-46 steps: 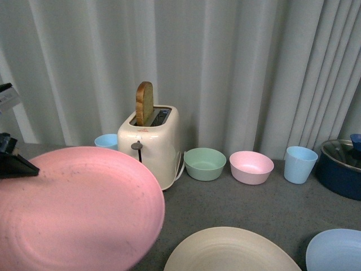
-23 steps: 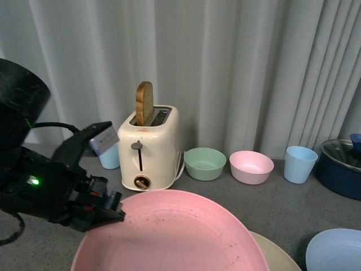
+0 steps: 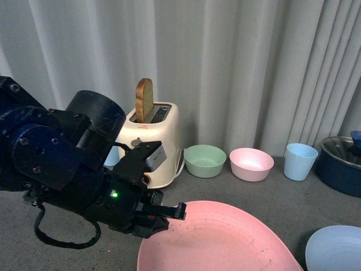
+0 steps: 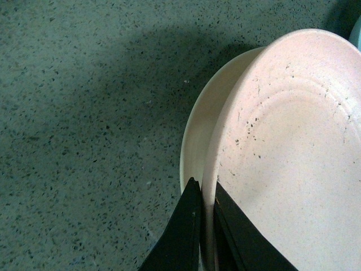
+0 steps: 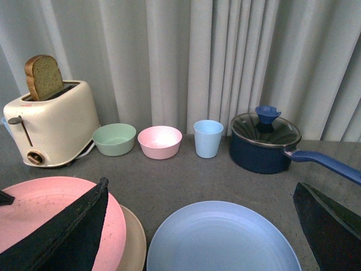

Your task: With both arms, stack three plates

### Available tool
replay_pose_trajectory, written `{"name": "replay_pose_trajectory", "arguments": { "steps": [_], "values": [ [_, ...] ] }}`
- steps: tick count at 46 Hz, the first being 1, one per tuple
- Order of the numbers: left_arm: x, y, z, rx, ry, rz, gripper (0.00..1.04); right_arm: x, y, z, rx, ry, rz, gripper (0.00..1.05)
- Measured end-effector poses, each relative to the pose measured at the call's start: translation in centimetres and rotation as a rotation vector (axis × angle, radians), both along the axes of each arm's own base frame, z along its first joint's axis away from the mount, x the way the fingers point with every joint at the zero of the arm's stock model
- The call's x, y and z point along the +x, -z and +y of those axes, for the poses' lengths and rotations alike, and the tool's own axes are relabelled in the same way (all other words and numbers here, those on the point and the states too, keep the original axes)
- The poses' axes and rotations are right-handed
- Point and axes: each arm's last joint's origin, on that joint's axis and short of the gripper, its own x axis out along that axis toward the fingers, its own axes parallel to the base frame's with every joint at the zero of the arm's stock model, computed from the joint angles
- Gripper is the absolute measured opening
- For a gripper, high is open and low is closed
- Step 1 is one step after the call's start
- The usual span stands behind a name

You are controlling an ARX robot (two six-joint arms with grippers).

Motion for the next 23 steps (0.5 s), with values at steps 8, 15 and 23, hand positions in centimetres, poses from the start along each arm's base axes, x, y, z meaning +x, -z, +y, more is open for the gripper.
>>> {"name": "replay_pose_trajectory", "arguments": {
  "steps": [8,15,23],
  "values": [
    [0.6,0.7,-1.3,0.008,0.009,0.002,0.04,0.0,0.0,0.0,0.000,0.000,0.000,0.97],
    [0.8,1.2,-1.4,0.020,-0.001,-0.001,0.04,0.0,0.0,0.0,0.000,0.000,0.000,0.97],
    [1.1,1.8,-1.4,0.022,-0.017,0.004,0.04,0.0,0.0,0.0,0.000,0.000,0.000,0.97]
  ]
}}
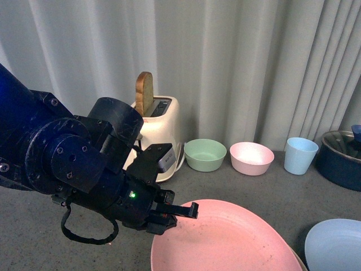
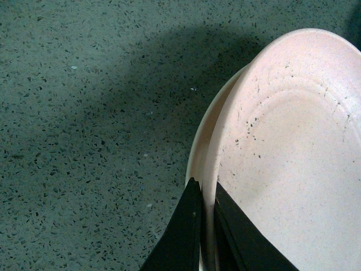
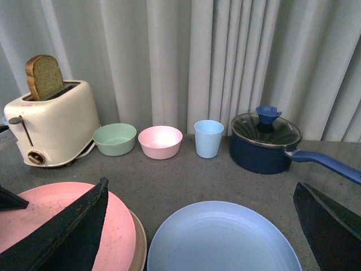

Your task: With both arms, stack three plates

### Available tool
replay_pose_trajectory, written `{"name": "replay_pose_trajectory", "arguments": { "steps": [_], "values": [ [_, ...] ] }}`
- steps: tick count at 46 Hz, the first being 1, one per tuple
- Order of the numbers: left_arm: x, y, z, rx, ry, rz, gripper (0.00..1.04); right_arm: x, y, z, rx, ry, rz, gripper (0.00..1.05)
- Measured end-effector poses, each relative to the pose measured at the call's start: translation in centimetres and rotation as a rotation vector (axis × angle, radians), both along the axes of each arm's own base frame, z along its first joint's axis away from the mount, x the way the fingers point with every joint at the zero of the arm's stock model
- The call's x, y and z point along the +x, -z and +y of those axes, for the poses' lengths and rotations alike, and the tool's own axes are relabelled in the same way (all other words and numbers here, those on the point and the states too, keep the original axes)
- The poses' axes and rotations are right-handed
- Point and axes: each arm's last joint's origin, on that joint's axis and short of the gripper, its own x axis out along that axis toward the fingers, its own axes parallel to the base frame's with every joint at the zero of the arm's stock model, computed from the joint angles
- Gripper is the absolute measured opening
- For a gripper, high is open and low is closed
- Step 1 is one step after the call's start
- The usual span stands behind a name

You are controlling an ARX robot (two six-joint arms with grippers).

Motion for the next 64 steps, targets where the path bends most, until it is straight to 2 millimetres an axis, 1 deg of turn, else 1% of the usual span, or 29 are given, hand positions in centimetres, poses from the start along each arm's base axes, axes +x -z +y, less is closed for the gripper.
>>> {"name": "replay_pose_trajectory", "arguments": {
  "steps": [13,14,17,20,27,31,35,37,40,42,45,47,50,52,56,59,60,64],
  "values": [
    [0.1,0.5,-0.2,0.004,-0.006,0.009,0.04,0.0,0.0,0.0,0.000,0.000,0.000,0.97],
    [0.1,0.6,-0.2,0.004,-0.005,0.010,0.06,0.0,0.0,0.0,0.000,0.000,0.000,0.97],
    [0.0,0.6,-0.3,0.000,-0.004,0.013,0.20,0.0,0.0,0.0,0.000,0.000,0.000,0.97],
    [0.1,0.5,-0.3,-0.009,-0.003,0.017,0.31,0.0,0.0,0.0,0.000,0.000,0.000,0.97],
    [0.2,0.2,-0.3,-0.020,-0.009,0.013,0.63,0.0,0.0,0.0,0.000,0.000,0.000,0.97],
    [0.3,-0.9,0.1,-0.034,-0.019,-0.016,0.81,0.0,0.0,0.0,0.000,0.000,0.000,0.97],
    [0.2,-3.0,1.1,-0.056,-0.041,-0.095,0.98,0.0,0.0,0.0,0.000,0.000,0.000,0.97],
    [0.1,-3.7,1.6,-0.054,-0.053,-0.128,1.00,0.0,0.0,0.0,0.000,0.000,0.000,0.97],
    [-0.3,-5.1,2.6,-0.030,-0.089,-0.198,0.97,0.0,0.0,0.0,0.000,0.000,0.000,0.97],
    [-0.9,-6.4,3.9,0.001,-0.120,-0.265,0.98,0.0,0.0,0.0,0.000,0.000,0.000,0.97],
    [-1.9,-7.4,5.3,0.030,-0.143,-0.315,0.98,0.0,0.0,0.0,0.000,0.000,0.000,0.97],
    [-3.0,-8.4,6.6,0.060,-0.165,-0.357,0.98,0.0,0.0,0.0,0.000,0.000,0.000,0.97],
    [-4.7,-9.5,8.0,0.087,-0.172,-0.407,0.98,0.0,0.0,0.0,0.000,0.000,0.000,0.97],
    [-6.4,-10.4,9.0,0.108,-0.171,-0.447,0.98,0.0,0.0,0.0,0.000,0.000,0.000,0.97],
    [-9.5,-11.6,10.5,0.109,-0.166,-0.501,0.98,0.0,0.0,0.0,0.000,0.000,0.000,0.97],
    [-10.7,-12.0,11.0,0.110,-0.171,-0.520,0.98,0.0,0.0,0.0,0.000,0.000,0.000,0.97],
    [-10.9,-11.8,11.1,0.122,-0.204,-0.546,0.96,0.0,0.0,0.0,0.000,0.000,0.000,0.97],
    [-12.7,-11.5,12.1,0.123,-0.455,-0.748,0.81,0.0,0.0,0.0,0.000,0.000,0.000,0.97]
  ]
}}
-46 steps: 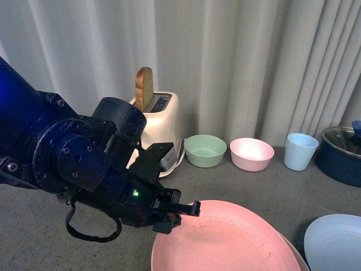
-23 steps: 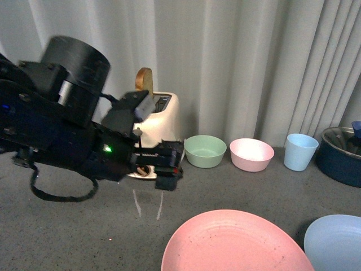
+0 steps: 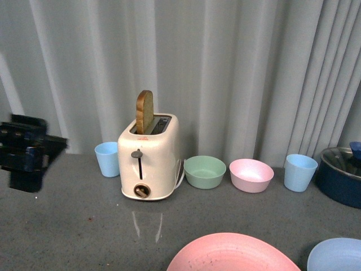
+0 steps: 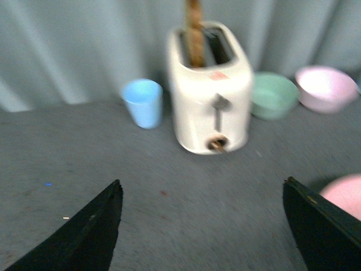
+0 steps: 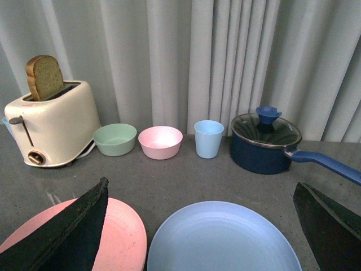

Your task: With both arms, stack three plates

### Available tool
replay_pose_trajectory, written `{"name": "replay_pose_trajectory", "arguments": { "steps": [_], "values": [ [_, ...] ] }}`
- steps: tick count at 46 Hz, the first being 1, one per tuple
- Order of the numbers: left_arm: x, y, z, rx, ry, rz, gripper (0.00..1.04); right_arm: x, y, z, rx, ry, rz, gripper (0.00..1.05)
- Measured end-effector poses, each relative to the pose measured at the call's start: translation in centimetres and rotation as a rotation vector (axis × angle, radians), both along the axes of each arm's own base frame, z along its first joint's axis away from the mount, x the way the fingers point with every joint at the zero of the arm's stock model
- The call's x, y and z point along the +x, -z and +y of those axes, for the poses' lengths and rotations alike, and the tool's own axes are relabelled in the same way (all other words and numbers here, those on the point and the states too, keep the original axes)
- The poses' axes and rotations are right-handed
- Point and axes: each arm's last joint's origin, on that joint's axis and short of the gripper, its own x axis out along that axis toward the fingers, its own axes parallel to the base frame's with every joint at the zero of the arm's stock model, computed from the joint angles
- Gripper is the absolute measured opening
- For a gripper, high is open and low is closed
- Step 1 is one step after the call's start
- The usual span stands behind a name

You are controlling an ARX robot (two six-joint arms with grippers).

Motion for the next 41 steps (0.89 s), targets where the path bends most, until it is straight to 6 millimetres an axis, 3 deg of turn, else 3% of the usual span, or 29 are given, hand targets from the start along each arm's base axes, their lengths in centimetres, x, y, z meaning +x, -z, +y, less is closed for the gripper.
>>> {"name": "replay_pose_trajectory", "arguments": {
  "steps": [5,11,19,41],
  "values": [
    [-2.5,0.5,1.3,-0.060,-0.081,-0.142,0.65,0.0,0.0,0.0,0.000,0.002,0.000,0.97],
    [-4.8,0.9,2.0,-0.089,-0.097,-0.184,0.44,0.0,0.0,0.0,0.000,0.000,0.000,0.97],
    [-7.4,2.5,3.2,-0.098,-0.095,-0.169,0.05,0.0,0.0,0.0,0.000,0.001,0.000,0.97],
    [-11.3,4.3,3.2,-0.105,-0.094,-0.184,0.04,0.0,0.0,0.0,0.000,0.001,0.000,0.97]
  ]
}}
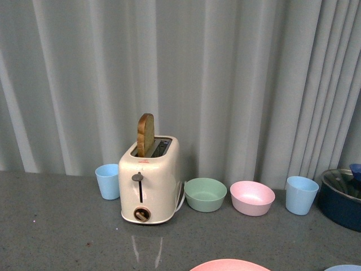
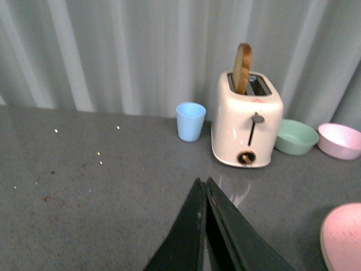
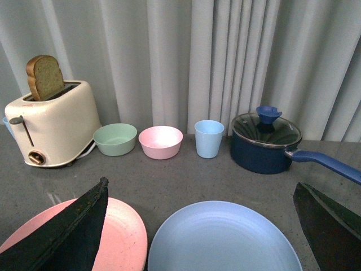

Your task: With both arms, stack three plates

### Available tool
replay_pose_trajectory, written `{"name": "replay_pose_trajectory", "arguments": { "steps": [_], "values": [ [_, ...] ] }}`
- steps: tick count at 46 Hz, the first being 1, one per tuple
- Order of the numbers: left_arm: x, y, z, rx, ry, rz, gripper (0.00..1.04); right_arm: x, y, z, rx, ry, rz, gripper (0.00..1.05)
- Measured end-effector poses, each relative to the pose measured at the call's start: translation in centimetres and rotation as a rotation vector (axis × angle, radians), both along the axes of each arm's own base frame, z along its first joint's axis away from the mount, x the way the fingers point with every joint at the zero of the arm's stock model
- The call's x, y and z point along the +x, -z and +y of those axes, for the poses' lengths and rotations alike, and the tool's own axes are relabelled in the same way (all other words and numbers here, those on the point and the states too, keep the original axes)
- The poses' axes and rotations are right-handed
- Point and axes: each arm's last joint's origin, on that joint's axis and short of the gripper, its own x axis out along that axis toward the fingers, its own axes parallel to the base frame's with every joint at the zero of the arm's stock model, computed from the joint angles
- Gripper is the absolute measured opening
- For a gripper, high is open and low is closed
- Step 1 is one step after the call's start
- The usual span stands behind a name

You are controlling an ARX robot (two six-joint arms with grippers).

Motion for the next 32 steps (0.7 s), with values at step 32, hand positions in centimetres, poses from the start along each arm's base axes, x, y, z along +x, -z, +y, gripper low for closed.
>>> {"name": "replay_pose_trajectory", "arguments": {
  "steps": [32],
  "values": [
    [-2.5,-0.7,0.0,0.000,0.000,-0.024,0.04,0.0,0.0,0.0,0.000,0.000,0.000,0.97]
  ]
}}
